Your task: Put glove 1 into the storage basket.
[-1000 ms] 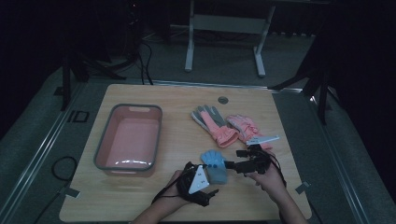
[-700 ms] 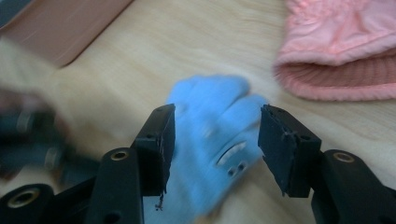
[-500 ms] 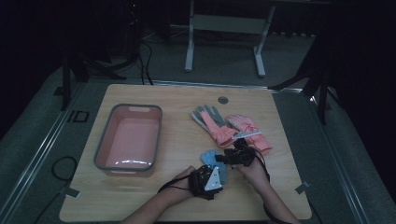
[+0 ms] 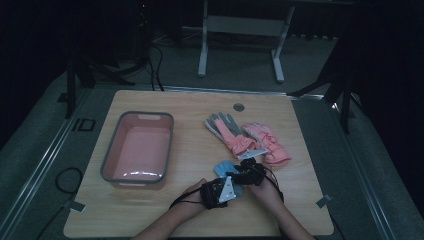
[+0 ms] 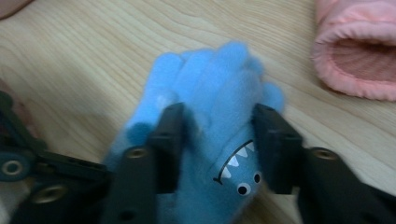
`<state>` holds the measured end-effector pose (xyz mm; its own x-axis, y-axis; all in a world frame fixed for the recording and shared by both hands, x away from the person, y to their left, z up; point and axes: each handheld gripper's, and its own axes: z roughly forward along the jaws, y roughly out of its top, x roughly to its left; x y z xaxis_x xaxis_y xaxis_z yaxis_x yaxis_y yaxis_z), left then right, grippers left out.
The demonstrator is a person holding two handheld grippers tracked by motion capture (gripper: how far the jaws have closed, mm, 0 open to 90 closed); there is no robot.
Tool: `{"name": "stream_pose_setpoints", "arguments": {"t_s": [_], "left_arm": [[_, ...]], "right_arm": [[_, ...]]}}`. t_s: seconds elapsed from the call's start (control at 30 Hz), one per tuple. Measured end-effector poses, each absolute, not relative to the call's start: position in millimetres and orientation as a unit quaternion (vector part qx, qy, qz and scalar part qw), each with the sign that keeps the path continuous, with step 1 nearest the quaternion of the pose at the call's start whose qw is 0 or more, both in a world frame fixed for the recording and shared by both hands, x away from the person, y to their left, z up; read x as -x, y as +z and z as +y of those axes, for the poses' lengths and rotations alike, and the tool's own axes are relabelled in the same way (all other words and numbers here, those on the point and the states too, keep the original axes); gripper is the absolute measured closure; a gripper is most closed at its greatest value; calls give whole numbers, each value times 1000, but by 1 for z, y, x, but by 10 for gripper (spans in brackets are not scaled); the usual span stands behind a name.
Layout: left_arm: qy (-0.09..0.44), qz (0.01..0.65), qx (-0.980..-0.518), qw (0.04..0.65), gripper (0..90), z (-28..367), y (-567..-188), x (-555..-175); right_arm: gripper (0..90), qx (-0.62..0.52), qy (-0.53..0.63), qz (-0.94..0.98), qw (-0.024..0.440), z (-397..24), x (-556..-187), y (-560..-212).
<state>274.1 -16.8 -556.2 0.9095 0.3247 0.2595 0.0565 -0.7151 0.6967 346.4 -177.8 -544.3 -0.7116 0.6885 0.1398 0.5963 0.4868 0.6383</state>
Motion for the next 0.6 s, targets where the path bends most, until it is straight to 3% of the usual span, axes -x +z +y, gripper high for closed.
{"name": "stream_pose_setpoints", "arguments": {"t_s": [0.17,0.37,0.4,0.53,0.6], "left_arm": [[173,113,-910,360,734,-16,-552,-277],[159,121,-910,362,749,-15,-551,-280],[156,123,-910,365,749,-14,-552,-280],[152,126,-910,365,749,-14,-551,-281],[154,123,-911,362,749,-14,-551,-281]], "right_arm": [[740,-370,346,861,50,-176,-348,-545],[763,-373,349,858,54,-175,-346,-544],[745,-370,348,859,63,-175,-346,-544],[486,-378,337,858,85,-175,-350,-545],[463,-382,337,857,78,-176,-353,-545]]}}
